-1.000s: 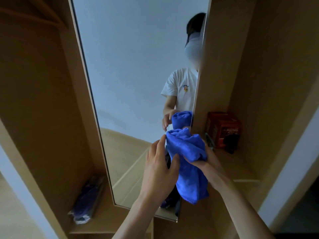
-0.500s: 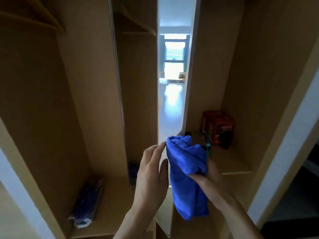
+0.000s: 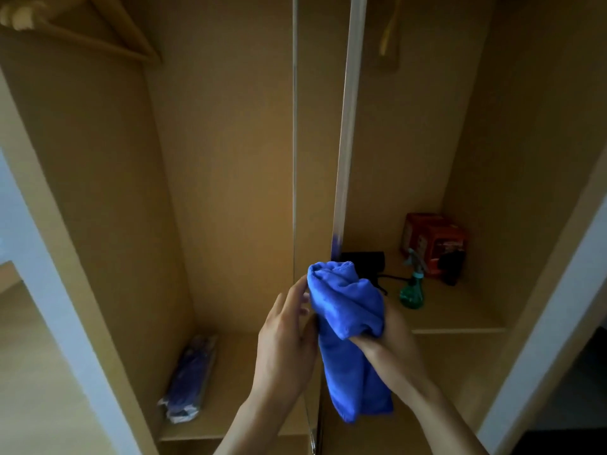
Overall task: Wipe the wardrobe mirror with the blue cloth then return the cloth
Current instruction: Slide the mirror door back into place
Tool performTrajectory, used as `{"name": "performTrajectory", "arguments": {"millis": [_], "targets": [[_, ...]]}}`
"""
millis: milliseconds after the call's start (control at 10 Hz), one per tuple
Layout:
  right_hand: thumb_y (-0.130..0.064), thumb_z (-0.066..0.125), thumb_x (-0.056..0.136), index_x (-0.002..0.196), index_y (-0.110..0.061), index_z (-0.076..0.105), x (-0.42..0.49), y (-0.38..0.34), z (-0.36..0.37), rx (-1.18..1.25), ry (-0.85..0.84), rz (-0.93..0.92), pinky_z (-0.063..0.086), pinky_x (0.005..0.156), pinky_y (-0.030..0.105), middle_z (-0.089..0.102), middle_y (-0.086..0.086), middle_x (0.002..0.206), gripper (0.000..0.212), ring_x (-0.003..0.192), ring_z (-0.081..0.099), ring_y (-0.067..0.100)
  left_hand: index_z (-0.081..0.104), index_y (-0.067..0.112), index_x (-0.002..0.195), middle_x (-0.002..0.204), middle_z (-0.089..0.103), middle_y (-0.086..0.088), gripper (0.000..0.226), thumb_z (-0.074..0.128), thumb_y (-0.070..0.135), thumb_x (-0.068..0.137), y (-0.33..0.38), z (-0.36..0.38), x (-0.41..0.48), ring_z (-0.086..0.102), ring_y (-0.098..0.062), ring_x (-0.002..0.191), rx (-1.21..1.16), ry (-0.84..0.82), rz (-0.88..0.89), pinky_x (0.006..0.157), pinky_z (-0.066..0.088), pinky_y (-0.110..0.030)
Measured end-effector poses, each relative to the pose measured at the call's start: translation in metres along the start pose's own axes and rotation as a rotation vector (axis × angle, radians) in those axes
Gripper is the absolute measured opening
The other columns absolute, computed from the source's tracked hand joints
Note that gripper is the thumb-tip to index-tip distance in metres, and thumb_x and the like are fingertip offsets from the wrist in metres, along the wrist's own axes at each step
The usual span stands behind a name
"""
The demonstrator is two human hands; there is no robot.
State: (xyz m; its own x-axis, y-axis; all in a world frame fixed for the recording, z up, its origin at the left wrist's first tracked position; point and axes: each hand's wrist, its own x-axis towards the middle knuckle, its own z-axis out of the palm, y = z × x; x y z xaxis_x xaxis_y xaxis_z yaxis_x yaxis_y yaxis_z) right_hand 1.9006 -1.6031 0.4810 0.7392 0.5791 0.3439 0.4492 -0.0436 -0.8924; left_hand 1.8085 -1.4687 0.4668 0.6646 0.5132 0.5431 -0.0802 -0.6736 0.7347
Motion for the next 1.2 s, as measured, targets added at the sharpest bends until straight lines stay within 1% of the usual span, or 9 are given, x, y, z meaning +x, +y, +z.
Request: {"name": "performTrajectory", "arguments": {"millis": [100,300,500,700,800,900,1000,1100,1200], "targets": [[0.01,0.068,0.086,0.104,-0.047,0.05,0.004,0.002,0.013,-0.008,-0.016,-0.02,0.052,0.081,0.022,0.064,-0.015,0.101,0.063,0.089,0.063,-0.009,0.054,0.038,0.137,0.11,0.066,0.017,0.055,0.065,0.008,0.092,-0.009,-0.009,0.0,0.065,-0.006,0.1,-0.016,0.005,0.0,0.082,0.055,-0.032],[0.012,0.067,0.085,0.099,-0.045,0.051,0.011,0.002,0.026,0.02,-0.054,0.029,0.052,0.075,0.016,0.062,-0.016,0.092,0.061,0.078,0.056,-0.024,0.058,0.037,0.128,0.101,0.065,0.02,0.045,0.07,0.015,0.09,-0.029,-0.02,0.006,0.064,-0.001,0.095,0.063,0.002,-0.015,0.078,0.053,-0.025],[-0.024,0.061,0.079,0.084,-0.005,0.058,0.035,0.013,0.04,0.266,-0.023,0.022,0.047,0.081,0.011,0.07,-0.006,0.077,0.021,0.079,0.065,-0.007,0.059,0.033,0.116,0.095,0.064,0.015,0.038,0.069,0.011,0.086,-0.041,-0.01,0.014,0.064,-0.007,0.09,0.049,-0.011,-0.021,0.075,0.054,-0.036],[-0.015,0.073,0.085,0.094,-0.02,0.065,0.051,0.022,0.032,0.198,-0.034,-0.025,0.047,0.081,0.007,0.074,-0.021,0.088,0.012,0.086,0.065,-0.012,0.059,0.032,0.109,0.092,0.063,0.014,0.032,0.07,0.01,0.088,-0.053,0.0,0.03,0.062,-0.009,0.087,0.066,0.011,-0.029,0.072,0.054,-0.035],[-0.041,0.082,0.061,0.086,-0.063,0.067,0.067,0.028,0.034,0.067,-0.089,-0.058,0.045,0.078,0.004,0.067,-0.023,0.086,0.037,0.083,0.059,-0.02,0.058,0.032,0.108,0.093,0.063,0.015,0.033,0.069,0.009,0.089,-0.06,0.005,0.041,0.063,-0.008,0.087,0.071,0.015,-0.057,0.072,0.054,-0.036],[-0.071,0.086,0.039,0.08,-0.043,0.077,0.082,0.044,0.037,0.137,-0.04,-0.109,0.048,0.079,0.008,0.072,-0.02,0.077,0.05,0.081,0.065,-0.012,0.058,0.032,0.108,0.093,0.063,0.014,0.031,0.067,0.009,0.089,-0.067,0.011,0.053,0.063,-0.008,0.085,0.072,0.016,-0.077,0.071,0.054,-0.038],[-0.056,0.074,0.057,0.093,-0.014,0.065,0.095,0.045,0.04,0.069,0.007,-0.171,0.05,0.083,0.012,0.075,-0.018,0.086,0.055,0.09,0.069,-0.005,0.058,0.03,0.107,0.092,0.064,0.014,0.029,0.066,0.009,0.09,-0.072,0.017,0.065,0.063,-0.009,0.083,0.068,0.033,-0.08,0.07,0.054,-0.038],[-0.055,0.081,0.064,0.098,-0.015,0.064,0.108,0.05,0.039,0.199,-0.019,-0.111,0.052,0.086,0.015,0.075,-0.011,0.092,0.055,0.094,0.069,0.002,0.057,0.028,0.105,0.091,0.063,0.014,0.03,0.064,0.004,0.088,-0.078,0.023,0.079,0.062,-0.011,0.081,0.082,0.038,-0.089,0.069,0.053,-0.04],[0.006,0.071,0.081,0.102,-0.04,0.057,0.125,0.052,0.035,-0.011,-0.037,-0.096,0.049,0.083,0.013,0.069,-0.005,0.107,0.052,0.096,0.064,0.009,0.056,0.027,0.106,0.089,0.064,0.013,0.031,0.062,0.003,0.087,-0.083,0.03,0.091,0.063,-0.013,0.079,0.084,0.037,-0.112,0.07,0.054,-0.043]]}}
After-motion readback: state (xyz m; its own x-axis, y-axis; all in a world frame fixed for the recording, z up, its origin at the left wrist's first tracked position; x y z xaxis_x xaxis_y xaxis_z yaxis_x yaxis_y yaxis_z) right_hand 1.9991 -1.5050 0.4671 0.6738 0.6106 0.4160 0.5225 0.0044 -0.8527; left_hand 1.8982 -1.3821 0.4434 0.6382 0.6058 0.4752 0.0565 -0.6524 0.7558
